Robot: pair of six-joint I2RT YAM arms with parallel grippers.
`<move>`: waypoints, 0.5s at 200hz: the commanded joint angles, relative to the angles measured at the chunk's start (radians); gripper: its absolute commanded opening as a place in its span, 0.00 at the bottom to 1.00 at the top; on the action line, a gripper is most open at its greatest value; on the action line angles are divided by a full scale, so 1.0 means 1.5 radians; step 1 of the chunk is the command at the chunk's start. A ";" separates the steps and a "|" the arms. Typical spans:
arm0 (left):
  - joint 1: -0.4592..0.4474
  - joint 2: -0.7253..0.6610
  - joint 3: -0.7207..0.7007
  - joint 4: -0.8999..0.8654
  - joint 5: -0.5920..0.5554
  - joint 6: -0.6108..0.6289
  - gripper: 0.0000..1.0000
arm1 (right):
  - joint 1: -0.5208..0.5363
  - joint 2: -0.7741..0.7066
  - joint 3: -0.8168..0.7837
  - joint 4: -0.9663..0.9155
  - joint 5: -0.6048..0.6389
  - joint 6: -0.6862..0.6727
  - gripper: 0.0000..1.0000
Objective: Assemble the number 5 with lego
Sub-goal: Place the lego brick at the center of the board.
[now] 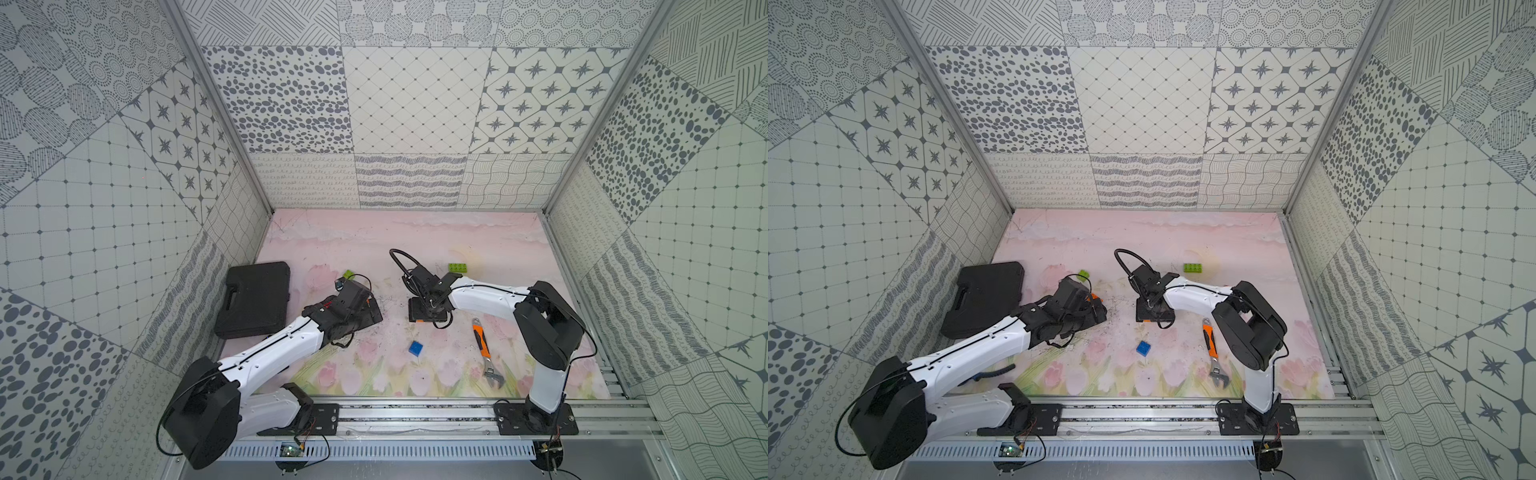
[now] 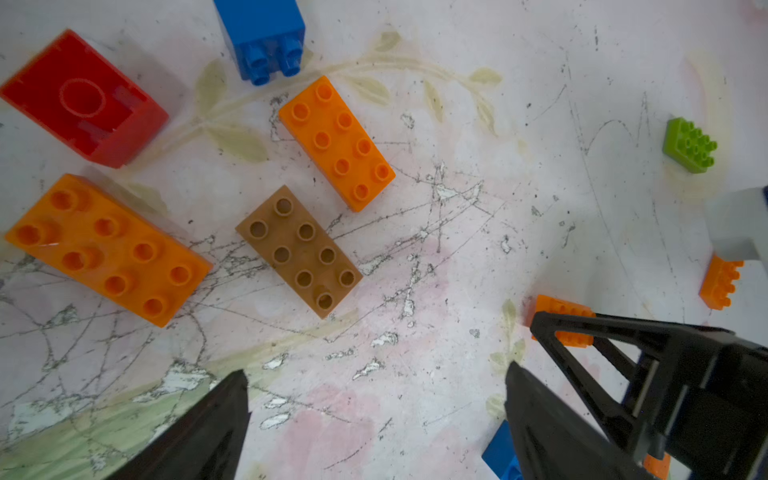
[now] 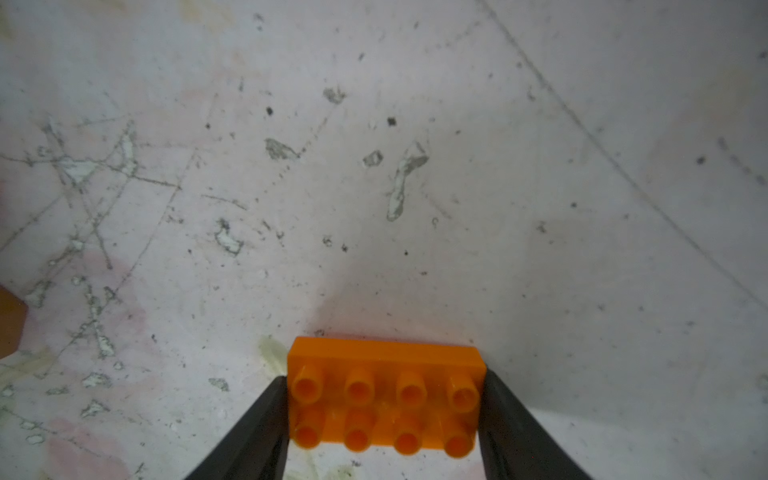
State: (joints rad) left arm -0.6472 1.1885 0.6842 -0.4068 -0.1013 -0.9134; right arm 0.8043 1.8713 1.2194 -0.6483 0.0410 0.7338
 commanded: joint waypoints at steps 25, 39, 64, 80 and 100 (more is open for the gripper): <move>-0.003 -0.004 0.013 0.015 0.015 0.030 0.99 | 0.000 -0.056 0.005 -0.029 0.016 -0.011 0.83; -0.002 -0.007 0.014 0.015 0.013 0.032 0.99 | 0.000 -0.077 0.001 -0.041 0.020 -0.019 0.86; -0.003 -0.012 0.017 0.002 0.007 0.032 0.99 | 0.014 -0.136 -0.041 -0.018 -0.027 -0.018 0.81; -0.004 -0.024 0.013 -0.010 -0.012 0.034 0.99 | 0.045 -0.176 -0.085 0.020 -0.059 -0.026 0.76; -0.001 -0.051 0.002 -0.042 -0.047 0.026 0.99 | 0.085 -0.203 -0.130 0.041 -0.080 -0.054 0.68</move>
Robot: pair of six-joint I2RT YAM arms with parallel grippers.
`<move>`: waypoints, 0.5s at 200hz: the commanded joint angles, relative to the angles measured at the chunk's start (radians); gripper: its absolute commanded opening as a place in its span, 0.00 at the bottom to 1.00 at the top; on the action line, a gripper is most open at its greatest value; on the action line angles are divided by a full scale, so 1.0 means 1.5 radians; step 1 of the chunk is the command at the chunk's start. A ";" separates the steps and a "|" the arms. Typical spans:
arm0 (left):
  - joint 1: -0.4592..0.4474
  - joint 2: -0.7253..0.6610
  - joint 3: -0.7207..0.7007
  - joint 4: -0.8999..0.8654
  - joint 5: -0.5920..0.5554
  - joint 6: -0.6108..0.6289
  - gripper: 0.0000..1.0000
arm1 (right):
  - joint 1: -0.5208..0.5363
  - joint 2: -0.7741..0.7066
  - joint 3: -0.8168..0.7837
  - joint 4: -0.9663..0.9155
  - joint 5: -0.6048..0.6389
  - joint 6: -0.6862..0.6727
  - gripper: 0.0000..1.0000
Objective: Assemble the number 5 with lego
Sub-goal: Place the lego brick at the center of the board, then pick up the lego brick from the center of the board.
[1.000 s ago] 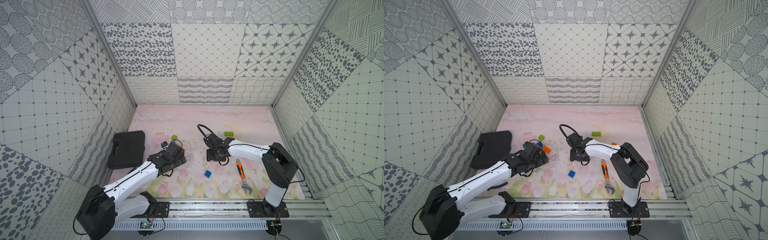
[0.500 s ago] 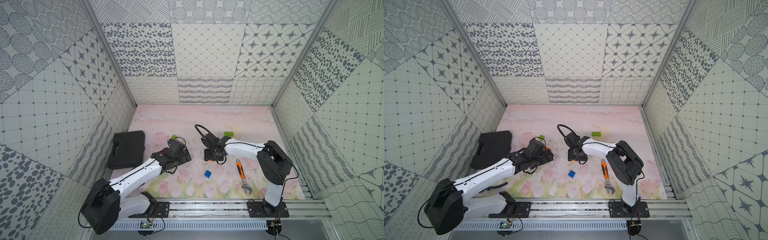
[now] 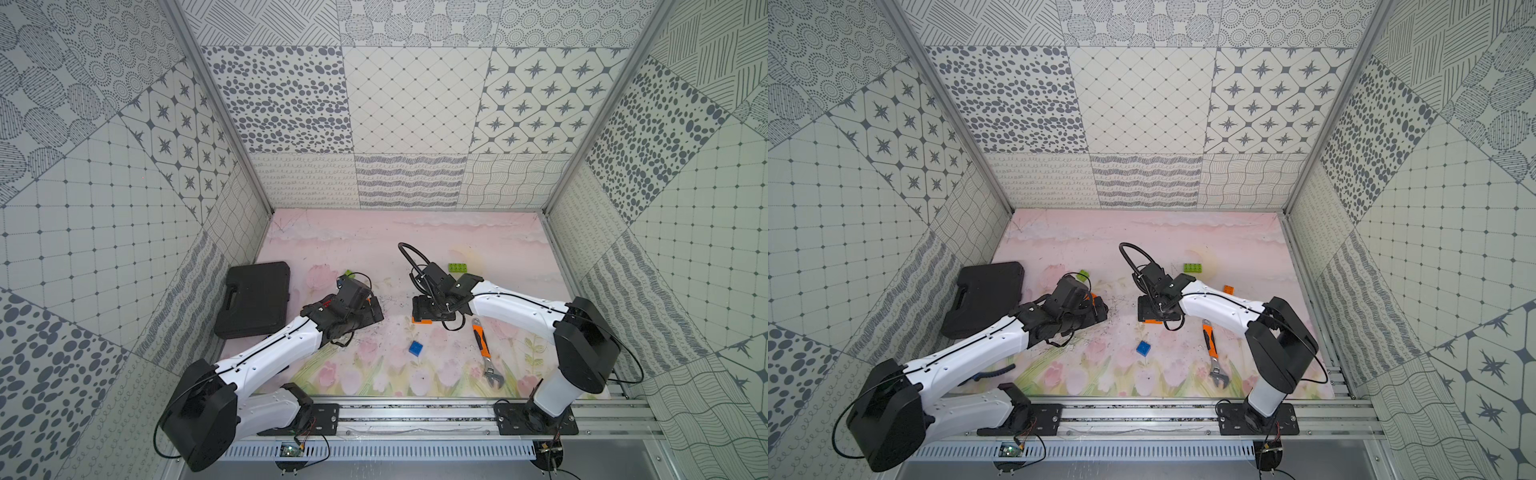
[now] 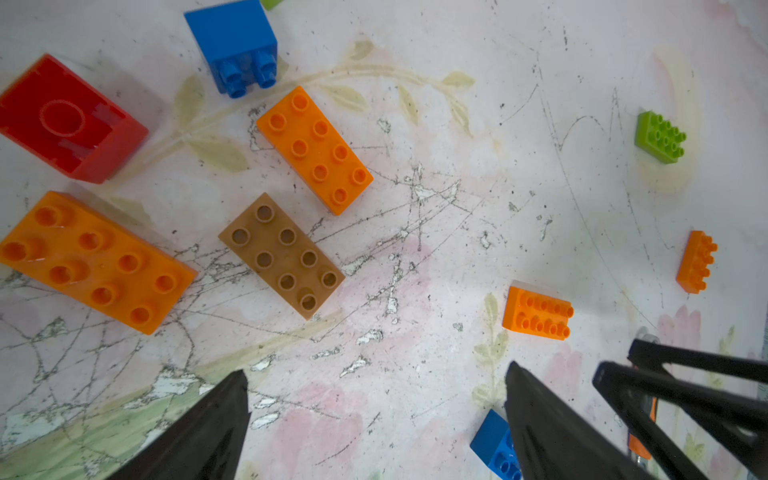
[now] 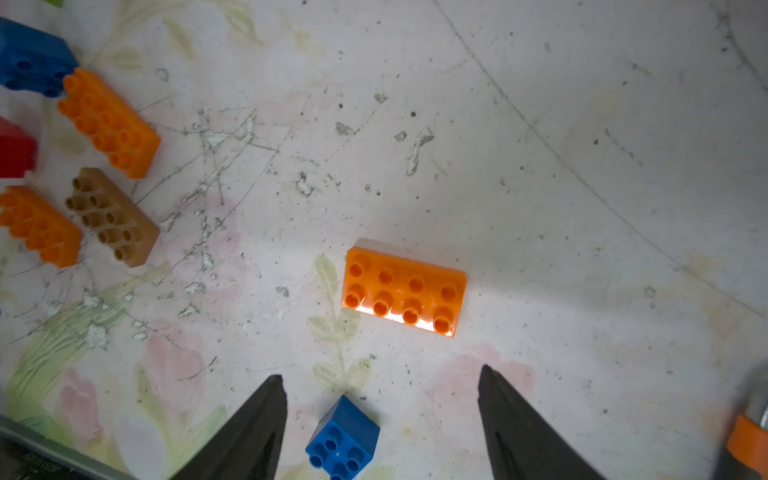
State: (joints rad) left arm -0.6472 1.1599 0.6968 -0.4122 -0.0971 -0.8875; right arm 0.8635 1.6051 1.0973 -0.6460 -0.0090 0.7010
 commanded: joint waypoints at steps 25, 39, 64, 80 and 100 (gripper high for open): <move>-0.002 -0.083 -0.043 -0.040 -0.066 -0.006 0.99 | 0.075 -0.029 -0.089 0.067 -0.069 -0.083 0.62; -0.002 -0.110 -0.064 -0.040 -0.068 -0.017 0.99 | 0.093 -0.017 -0.091 0.071 -0.072 -0.137 0.62; -0.002 -0.151 -0.094 -0.044 -0.077 -0.035 0.99 | 0.119 0.018 -0.067 0.044 -0.026 -0.206 0.63; -0.002 -0.171 -0.106 -0.044 -0.081 -0.040 0.99 | 0.120 0.034 -0.054 0.041 -0.012 -0.225 0.64; -0.002 -0.186 -0.114 -0.049 -0.088 -0.041 0.99 | 0.121 0.054 -0.031 0.028 0.000 -0.247 0.64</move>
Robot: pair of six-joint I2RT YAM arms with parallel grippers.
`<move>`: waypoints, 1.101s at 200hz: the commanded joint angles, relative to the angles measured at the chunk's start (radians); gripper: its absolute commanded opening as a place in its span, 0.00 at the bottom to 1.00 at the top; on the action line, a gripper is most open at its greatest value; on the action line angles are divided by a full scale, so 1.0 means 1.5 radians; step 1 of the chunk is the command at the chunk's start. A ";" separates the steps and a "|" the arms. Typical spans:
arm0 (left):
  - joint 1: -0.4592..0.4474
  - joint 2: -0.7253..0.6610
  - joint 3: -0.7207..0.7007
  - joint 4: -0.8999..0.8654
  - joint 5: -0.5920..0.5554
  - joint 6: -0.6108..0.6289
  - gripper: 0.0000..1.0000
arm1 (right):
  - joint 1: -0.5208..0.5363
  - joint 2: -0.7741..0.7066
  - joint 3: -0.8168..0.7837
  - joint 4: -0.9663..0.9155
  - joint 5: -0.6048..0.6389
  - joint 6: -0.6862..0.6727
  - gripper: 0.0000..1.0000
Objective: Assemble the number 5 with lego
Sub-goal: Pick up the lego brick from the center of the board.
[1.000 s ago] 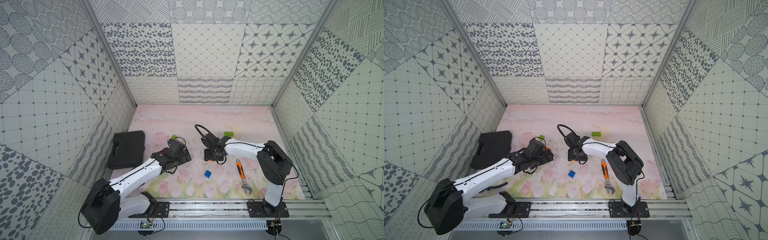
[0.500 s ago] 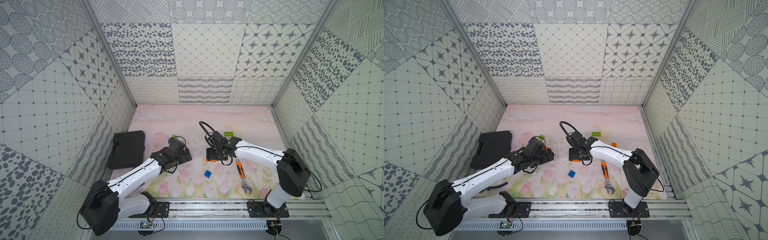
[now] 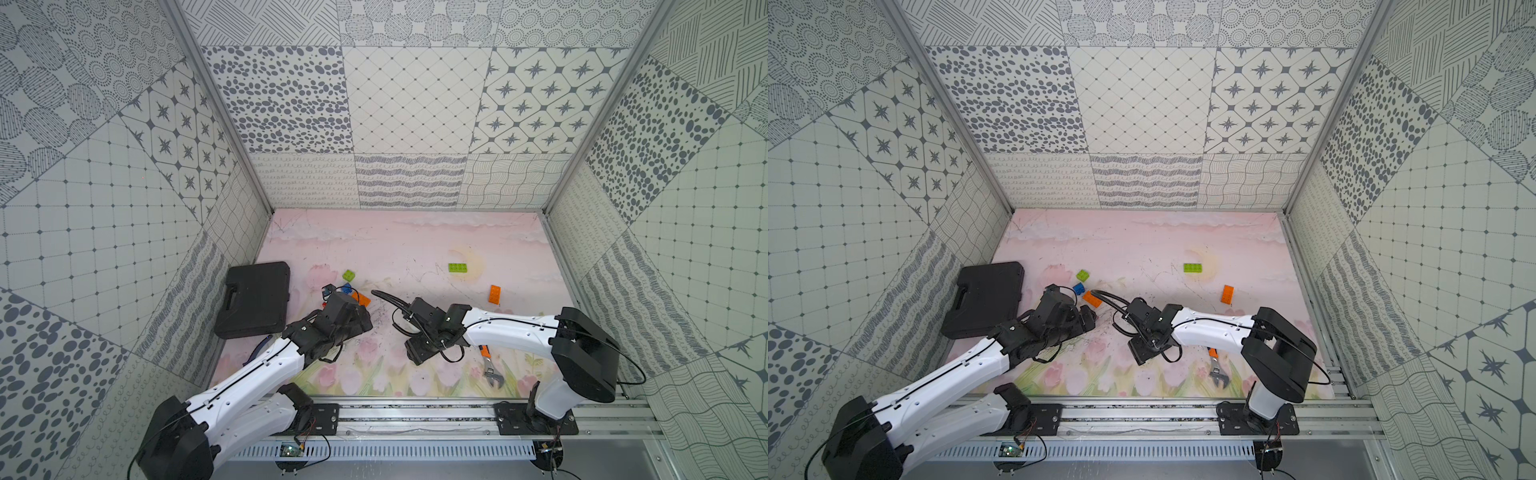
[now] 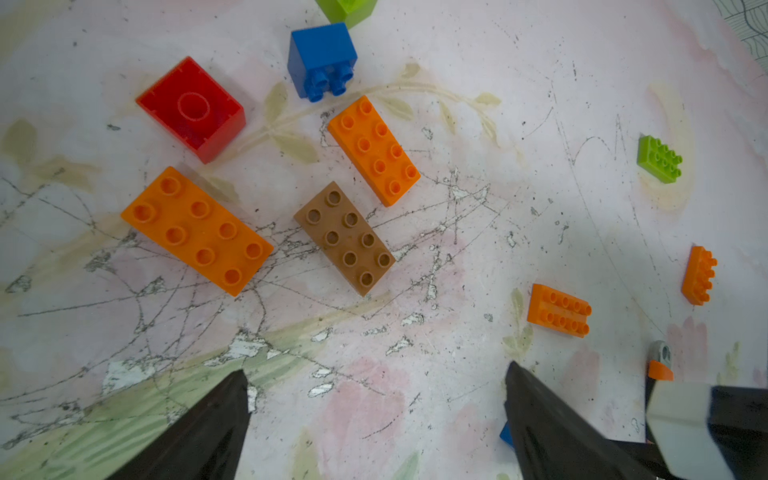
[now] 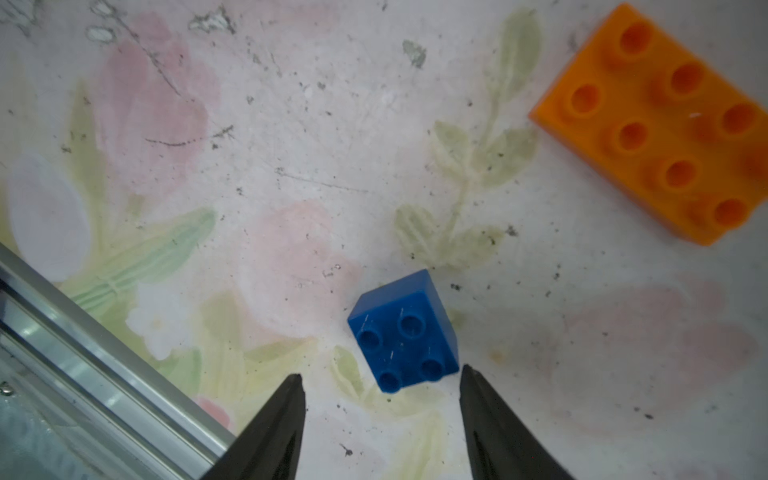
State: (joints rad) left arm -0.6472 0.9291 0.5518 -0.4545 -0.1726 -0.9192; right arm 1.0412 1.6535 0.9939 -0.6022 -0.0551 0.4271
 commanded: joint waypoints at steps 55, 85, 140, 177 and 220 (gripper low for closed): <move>-0.003 -0.037 -0.022 -0.027 -0.045 -0.026 0.99 | 0.003 0.065 0.072 -0.024 0.036 -0.099 0.59; -0.002 -0.036 -0.021 -0.031 -0.050 -0.026 0.99 | 0.003 0.066 0.069 -0.026 0.021 -0.095 0.51; -0.002 -0.027 -0.021 -0.026 -0.050 -0.025 0.99 | 0.003 0.062 0.058 -0.024 0.023 -0.088 0.47; -0.002 -0.023 -0.020 -0.030 -0.054 -0.026 0.99 | 0.002 0.070 0.056 -0.022 0.028 -0.080 0.42; -0.001 -0.025 -0.021 -0.029 -0.059 -0.024 0.99 | 0.003 0.071 0.053 -0.024 0.033 -0.073 0.47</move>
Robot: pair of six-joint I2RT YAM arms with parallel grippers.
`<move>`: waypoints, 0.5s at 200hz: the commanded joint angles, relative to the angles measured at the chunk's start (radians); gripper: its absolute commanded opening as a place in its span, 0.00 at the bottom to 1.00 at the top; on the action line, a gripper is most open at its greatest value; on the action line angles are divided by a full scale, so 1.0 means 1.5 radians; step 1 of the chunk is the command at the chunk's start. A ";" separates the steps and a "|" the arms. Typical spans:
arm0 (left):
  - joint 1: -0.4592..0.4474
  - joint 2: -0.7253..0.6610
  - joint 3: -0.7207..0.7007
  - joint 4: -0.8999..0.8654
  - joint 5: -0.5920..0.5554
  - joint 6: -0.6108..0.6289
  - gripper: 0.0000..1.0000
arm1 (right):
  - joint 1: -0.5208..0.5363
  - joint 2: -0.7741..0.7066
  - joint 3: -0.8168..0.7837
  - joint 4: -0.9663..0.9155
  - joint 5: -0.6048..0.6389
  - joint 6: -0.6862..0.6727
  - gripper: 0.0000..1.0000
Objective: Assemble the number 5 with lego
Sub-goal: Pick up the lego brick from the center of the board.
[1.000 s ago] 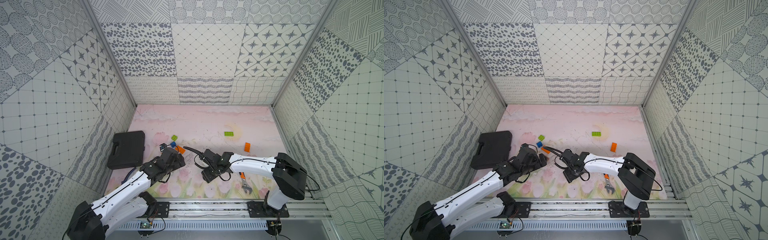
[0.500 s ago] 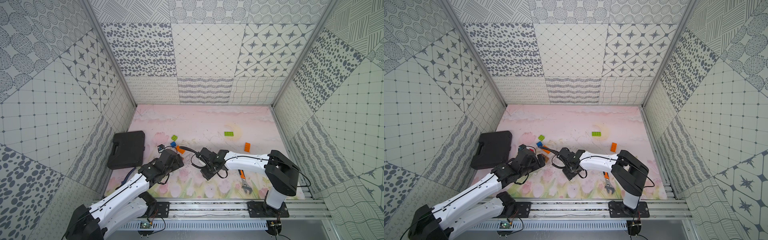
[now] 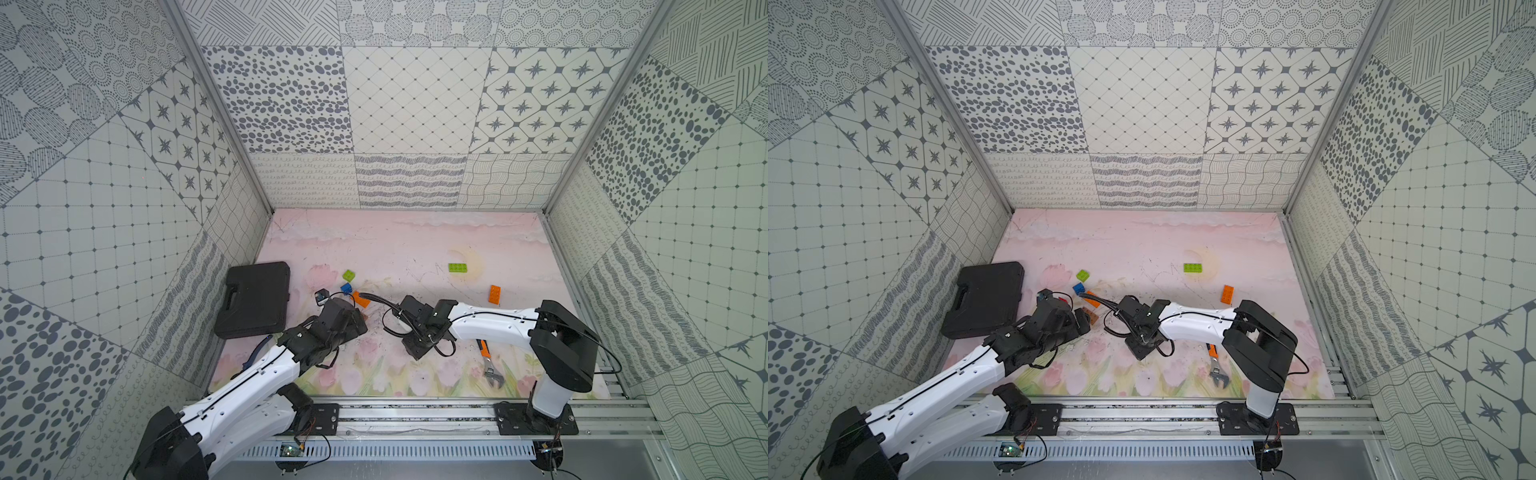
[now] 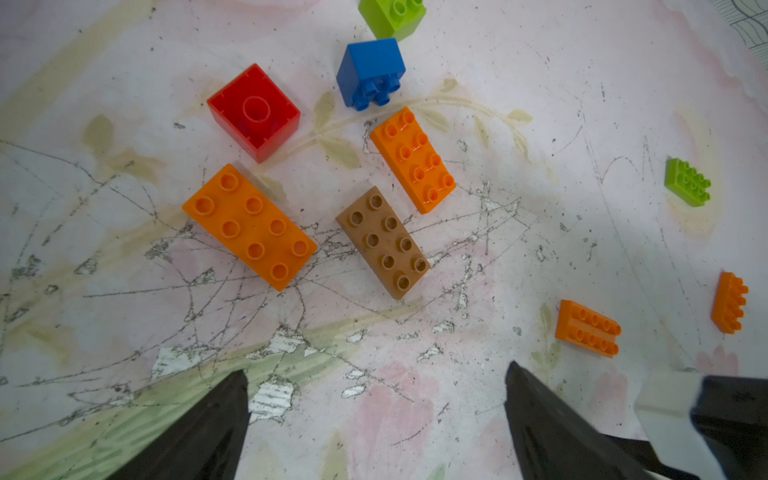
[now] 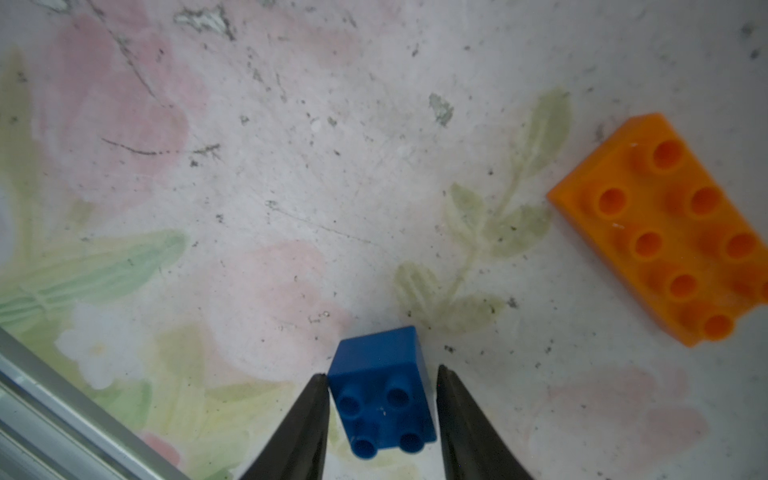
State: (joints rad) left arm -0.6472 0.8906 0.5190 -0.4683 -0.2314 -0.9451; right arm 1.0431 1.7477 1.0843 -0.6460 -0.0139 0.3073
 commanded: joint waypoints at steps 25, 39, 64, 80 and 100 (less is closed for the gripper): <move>-0.001 0.004 0.002 -0.021 -0.018 -0.006 0.99 | 0.001 0.008 -0.011 0.006 0.009 0.008 0.46; -0.001 0.002 0.002 -0.022 -0.017 -0.008 0.99 | 0.001 0.007 -0.013 0.012 0.005 0.008 0.51; 0.000 -0.002 0.000 -0.025 -0.023 -0.012 0.99 | 0.001 0.008 -0.011 0.008 -0.009 0.003 0.51; -0.002 -0.004 -0.004 -0.021 -0.023 -0.016 0.99 | 0.001 0.005 -0.018 0.016 -0.008 0.003 0.47; -0.002 -0.003 -0.005 -0.018 -0.019 -0.017 0.99 | 0.001 0.005 -0.017 0.018 0.004 0.007 0.43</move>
State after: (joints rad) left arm -0.6472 0.8890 0.5156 -0.4763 -0.2340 -0.9558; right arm 1.0431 1.7481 1.0679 -0.6392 -0.0177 0.3096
